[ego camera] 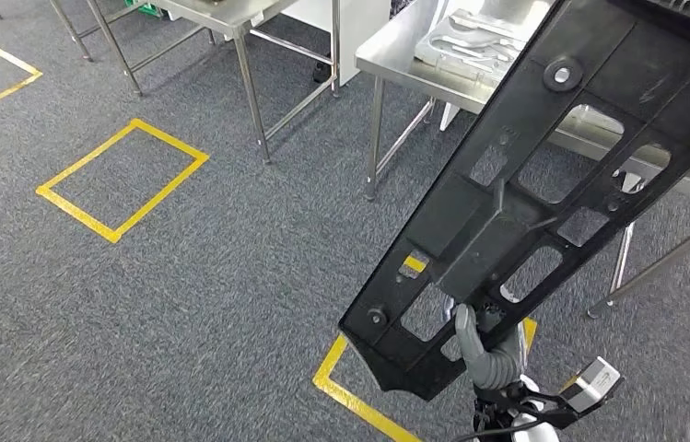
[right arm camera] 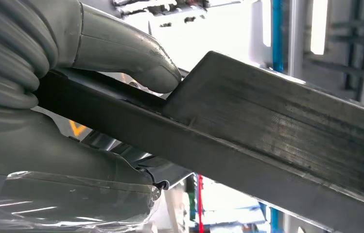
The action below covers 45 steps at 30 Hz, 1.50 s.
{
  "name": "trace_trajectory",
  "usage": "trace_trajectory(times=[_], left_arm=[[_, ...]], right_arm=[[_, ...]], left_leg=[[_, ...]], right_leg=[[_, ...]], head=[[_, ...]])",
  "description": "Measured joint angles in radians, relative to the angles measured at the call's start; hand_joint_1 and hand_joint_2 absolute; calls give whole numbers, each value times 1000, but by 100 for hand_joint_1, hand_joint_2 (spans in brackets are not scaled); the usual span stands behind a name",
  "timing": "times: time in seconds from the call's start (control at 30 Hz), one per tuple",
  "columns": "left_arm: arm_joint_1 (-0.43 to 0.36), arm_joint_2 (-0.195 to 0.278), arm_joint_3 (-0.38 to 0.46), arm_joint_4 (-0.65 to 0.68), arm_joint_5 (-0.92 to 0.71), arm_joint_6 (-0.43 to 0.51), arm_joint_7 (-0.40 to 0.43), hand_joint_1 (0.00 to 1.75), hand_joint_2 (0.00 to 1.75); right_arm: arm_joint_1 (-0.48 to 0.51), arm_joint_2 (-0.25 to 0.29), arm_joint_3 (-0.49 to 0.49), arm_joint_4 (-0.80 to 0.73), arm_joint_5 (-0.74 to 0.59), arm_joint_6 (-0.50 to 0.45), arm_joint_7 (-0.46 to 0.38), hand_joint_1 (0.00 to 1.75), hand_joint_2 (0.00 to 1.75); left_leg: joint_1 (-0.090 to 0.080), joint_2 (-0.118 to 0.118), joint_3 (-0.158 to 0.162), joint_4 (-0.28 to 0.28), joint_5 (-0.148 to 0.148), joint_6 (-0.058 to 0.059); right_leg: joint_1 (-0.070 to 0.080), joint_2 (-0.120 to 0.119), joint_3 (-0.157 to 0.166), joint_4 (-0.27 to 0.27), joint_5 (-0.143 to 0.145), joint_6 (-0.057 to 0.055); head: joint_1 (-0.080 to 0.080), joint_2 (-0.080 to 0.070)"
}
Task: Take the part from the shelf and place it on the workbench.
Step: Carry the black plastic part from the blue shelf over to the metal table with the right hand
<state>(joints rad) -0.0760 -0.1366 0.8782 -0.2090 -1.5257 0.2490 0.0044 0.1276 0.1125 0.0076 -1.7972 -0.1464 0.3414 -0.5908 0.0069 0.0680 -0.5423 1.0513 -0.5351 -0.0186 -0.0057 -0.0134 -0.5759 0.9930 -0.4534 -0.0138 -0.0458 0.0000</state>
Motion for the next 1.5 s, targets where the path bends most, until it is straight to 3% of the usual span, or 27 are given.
trace_trajectory(times=[0.07,0.1,0.17,0.23,0.3,0.37,0.43,0.5,0.57,0.63,0.67,0.7,0.77,0.83,0.87,0.93,0.97,1.03,1.07,1.13,1.2,1.23,1.3,1.37,1.4,1.43,1.5], left_arm=[[2,0,0,0,0,-1,1,0,175],[3,0,0,0,0,-2,3,0,175],[6,0,0,0,1,-3,6,0,175],[7,0,0,0,2,-3,7,0,175],[7,0,0,0,4,-4,6,0,175],[6,-2,0,0,6,-5,1,0,175],[3,-6,0,0,8,-6,-8,0,175],[3,-11,-1,0,7,-6,-16,0,175],[5,-14,-1,0,6,-6,-20,0,175],[8,-14,-1,0,6,-6,-21,0,175],[9,-14,-1,0,7,-6,-22,0,175],[9,-14,-1,0,7,-6,-22,0,175],[8,-14,-1,0,8,-6,-23,0,175],[7,-14,-1,0,8,-6,-24,0,175],[6,-14,-1,0,9,-6,-25,0,175],[4,-14,-1,0,9,-6,-26,0,175],[3,-14,-1,0,9,-6,-27,0,175],[2,-13,-2,0,10,-7,-28,0,175],[2,-13,-1,0,11,-8,-29,0,175],[4,-13,-1,0,14,-9,-30,0,175],[6,-13,-1,0,16,-9,-31,0,175],[6,-13,-1,0,17,-9,-31,0,175],[6,-14,-1,0,19,-9,-32,0,175],[4,-15,-1,0,24,-9,-33,0,175],[3,-15,-1,0,26,-9,-33,0,175],[1,-17,0,0,28,-9,-32,0,175],[0,-20,0,0,30,-8,-30,0,175]], right_arm=[[0,0,-1,-1,0,0,0,175,175],[0,0,-1,-1,0,1,0,175,175],[2,0,-1,-1,0,1,1,175,175],[3,0,-1,-1,0,1,1,175,175],[3,-1,-1,-1,0,2,1,175,175],[3,-1,-1,-2,0,2,1,175,175],[5,-3,-1,-3,1,1,1,175,175],[6,-5,-2,-6,1,1,1,175,175],[5,-7,-2,-9,1,1,1,175,175],[6,-8,-2,-9,1,1,2,175,175],[7,-9,-2,-9,1,1,2,175,175],[8,-9,-2,-9,1,1,3,175,175],[7,-10,-2,-9,1,1,4,175,175],[4,-11,-2,-10,2,2,5,175,175],[2,-11,-2,-11,3,2,5,175,175],[1,-13,-3,-12,3,2,6,175,175],[0,-14,-3,-12,4,2,6,175,175],[-4,-15,-3,-13,5,2,8,175,175],[-6,-15,-3,-13,6,2,8,175,175],[-7,-16,-3,-13,9,2,12,175,175],[-7,-16,-3,-13,13,2,18,175,175],[-7,-16,-3,-13,14,2,20,175,175],[-9,-16,-3,-13,15,3,21,175,175],[-11,-16,-3,-13,15,3,22,175,175],[-12,-16,-2,-14,15,3,22,175,175],[-13,-16,-2,-14,15,3,22,175,175],[-15,-16,-2,-16,15,2,14,175,175]], left_leg=[[3,-45,-60,129,-67,-4],[4,-54,-92,195,-92,-5],[4,-60,-116,233,-84,-6],[5,-75,-72,121,-8,-2],[9,-118,-21,-2,43,5],[9,-139,-7,-38,47,12],[8,-119,-4,-44,52,23],[11,-96,-2,-52,57,37],[10,-70,-1,-56,57,45],[7,-42,-1,-56,55,47],[6,-29,0,-55,53,46],[6,-18,2,-55,51,45],[4,3,10,-55,46,39],[-1,19,17,-54,39,30],[-3,27,19,-55,37,25],[-4,41,25,-57,32,14],[-4,32,26,-50,24,9],[-1,-15,0,17,-20,2],[0,-40,-29,82,-53,0],[1,-59,-95,210,-98,-4],[2,-63,-111,219,-69,-3],[3,-69,-92,165,-29,-2],[7,-107,-40,30,37,5],[8,-135,-16,-33,54,14],[7,-132,-15,-37,52,19],[7,-124,-14,-38,55,26],[8,-108,-12,-46,61,41]], right_leg=[[-2,20,1,-1,1,-7],[-1,32,0,0,1,-8],[0,60,1,3,0,-7],[-1,89,3,8,-3,-4],[0,113,0,14,-6,4],[-1,132,-9,18,-3,15],[-4,146,-15,18,-1,28],[-2,108,-34,57,-28,39],[-1,45,-93,177,-91,46],[-6,21,-153,295,-133,52],[-8,18,-158,306,-127,53],[-9,13,-141,273,-102,53],[-5,-23,-61,126,-37,46],[4,-55,-7,24,-7,34],[8,-57,-3,12,-9,28],[6,-33,-3,9,-6,19],[3,-21,-1,4,-4,13],[-5,-1,5,-4,1,2],[-5,10,6,-4,2,-2],[-4,37,5,-2,1,-5],[-3,67,6,2,-1,-4],[-3,81,7,5,-3,-2],[-3,107,6,12,-7,5],[-3,128,-2,17,-7,16],[-3,138,-6,17,-5,23],[-5,142,-9,16,-4,30],[-5,103,-20,39,-20,40]], head=[[0,0],[0,0],[0,0],[0,0],[0,0],[0,0],[0,0],[0,0],[0,0],[0,0],[0,0],[0,0],[0,0],[0,0],[0,0],[0,0],[0,0],[0,0],[0,0],[0,0],[0,0],[0,0],[0,0],[0,0],[0,0],[0,0],[0,0]])
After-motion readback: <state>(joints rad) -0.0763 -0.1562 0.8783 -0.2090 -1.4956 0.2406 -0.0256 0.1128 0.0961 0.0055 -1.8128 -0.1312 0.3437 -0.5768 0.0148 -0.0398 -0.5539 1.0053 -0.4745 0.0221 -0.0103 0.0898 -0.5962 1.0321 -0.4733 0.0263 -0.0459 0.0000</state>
